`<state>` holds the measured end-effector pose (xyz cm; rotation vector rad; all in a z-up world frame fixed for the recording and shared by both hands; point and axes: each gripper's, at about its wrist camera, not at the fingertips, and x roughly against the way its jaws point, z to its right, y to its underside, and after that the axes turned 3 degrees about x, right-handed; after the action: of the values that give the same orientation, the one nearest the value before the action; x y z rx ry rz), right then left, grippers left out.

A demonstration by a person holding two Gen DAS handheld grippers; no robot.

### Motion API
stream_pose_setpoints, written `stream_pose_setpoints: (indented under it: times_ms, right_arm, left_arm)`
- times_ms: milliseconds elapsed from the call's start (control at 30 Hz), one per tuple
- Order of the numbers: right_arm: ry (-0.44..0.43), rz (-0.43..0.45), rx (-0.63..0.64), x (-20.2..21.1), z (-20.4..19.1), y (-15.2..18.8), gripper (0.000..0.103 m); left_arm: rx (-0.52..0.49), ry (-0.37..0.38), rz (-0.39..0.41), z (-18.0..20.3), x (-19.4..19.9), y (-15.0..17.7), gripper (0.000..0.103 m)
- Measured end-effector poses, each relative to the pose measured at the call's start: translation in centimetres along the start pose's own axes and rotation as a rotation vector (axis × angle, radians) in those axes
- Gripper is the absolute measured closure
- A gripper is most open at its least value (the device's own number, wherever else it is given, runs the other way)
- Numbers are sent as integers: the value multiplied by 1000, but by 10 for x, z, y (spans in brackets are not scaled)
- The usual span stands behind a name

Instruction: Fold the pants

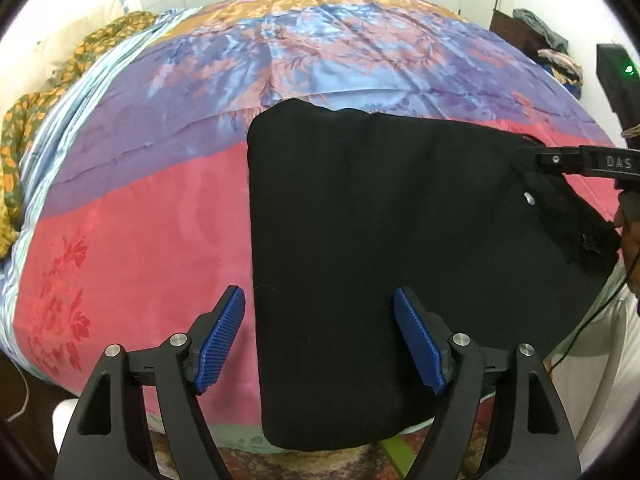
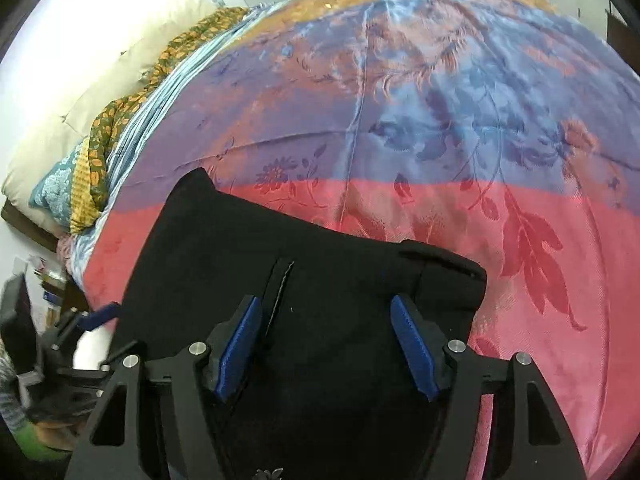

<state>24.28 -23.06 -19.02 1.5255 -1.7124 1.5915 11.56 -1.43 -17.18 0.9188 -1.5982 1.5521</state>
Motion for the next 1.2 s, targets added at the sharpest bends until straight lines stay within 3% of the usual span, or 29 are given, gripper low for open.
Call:
stream_pose_setpoints:
  times_ms: [133, 300, 467, 600, 967, 1200]
  right_arm:
    - [26, 4, 18, 10, -11, 3, 34]
    - [24, 62, 82, 52, -27, 19, 34]
    - [-5, 111, 170, 94, -56, 65, 34]
    - [5, -1, 161, 68, -51, 103, 33]
    - [-44, 100, 101, 57, -38, 119, 30]
    - [-68, 106, 88, 49, -34, 117, 27]
  left_arm:
    - [9, 5, -6, -2, -4, -1, 24]
    - [14, 9, -10, -3, -3, 0, 24]
    - [22, 12, -12, -4, -4, 0, 23]
    - [44, 30, -30, -6, -8, 2, 18]
    - [80, 30, -18, -11, -15, 10, 7]
    - [91, 37, -21, -14, -26, 13, 1]
